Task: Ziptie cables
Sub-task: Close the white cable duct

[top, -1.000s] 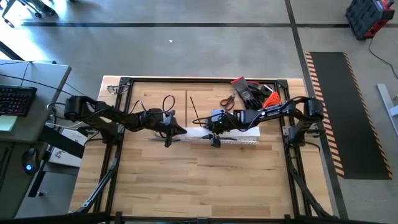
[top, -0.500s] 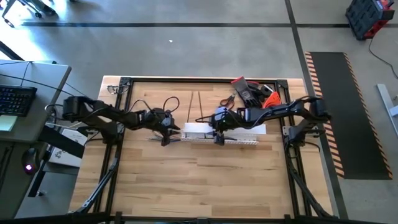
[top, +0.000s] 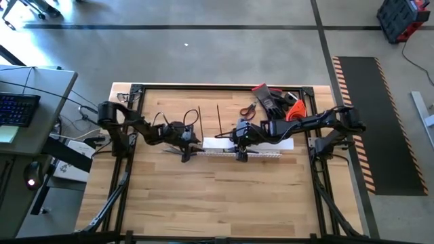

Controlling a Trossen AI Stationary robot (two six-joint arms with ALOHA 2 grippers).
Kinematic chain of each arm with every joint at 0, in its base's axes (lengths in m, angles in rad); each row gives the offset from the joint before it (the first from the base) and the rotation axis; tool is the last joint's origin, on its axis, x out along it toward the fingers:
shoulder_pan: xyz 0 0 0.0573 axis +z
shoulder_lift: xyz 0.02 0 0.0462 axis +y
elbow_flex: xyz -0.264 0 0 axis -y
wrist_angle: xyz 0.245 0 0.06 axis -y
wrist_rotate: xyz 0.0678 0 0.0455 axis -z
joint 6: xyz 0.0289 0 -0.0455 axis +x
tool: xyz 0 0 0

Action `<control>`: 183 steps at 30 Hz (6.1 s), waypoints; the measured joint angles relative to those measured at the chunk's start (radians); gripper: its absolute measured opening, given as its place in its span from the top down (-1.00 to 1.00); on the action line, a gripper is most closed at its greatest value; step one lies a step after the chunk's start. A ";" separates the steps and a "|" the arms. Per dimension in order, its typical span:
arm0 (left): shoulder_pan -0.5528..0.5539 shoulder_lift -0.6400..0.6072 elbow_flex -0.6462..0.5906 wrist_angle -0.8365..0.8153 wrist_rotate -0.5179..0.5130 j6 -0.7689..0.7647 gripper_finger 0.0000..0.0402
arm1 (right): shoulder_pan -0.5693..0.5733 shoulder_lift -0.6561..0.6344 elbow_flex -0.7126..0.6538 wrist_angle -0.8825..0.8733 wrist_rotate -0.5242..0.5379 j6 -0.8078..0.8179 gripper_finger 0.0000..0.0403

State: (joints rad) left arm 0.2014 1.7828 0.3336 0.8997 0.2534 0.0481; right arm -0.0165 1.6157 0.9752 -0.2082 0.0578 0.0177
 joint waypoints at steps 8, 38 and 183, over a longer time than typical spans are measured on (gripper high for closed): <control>-0.121 0.035 0.000 0.030 -0.029 -0.006 0.95 | 0.053 0.041 -0.010 0.095 -0.053 0.027 -0.05; -0.346 -0.117 -0.015 -0.164 -0.241 -0.202 0.29 | 0.201 0.138 -0.008 0.235 0.054 0.143 -0.05; -0.451 -0.185 -0.003 -0.181 -0.359 -0.097 0.79 | 0.802 0.331 0.188 -0.524 0.507 1.262 0.04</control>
State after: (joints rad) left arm -0.2493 1.5974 0.3309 0.7189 -0.1058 -0.0485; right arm 0.7854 1.9470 1.1637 -0.7326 0.5643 1.2797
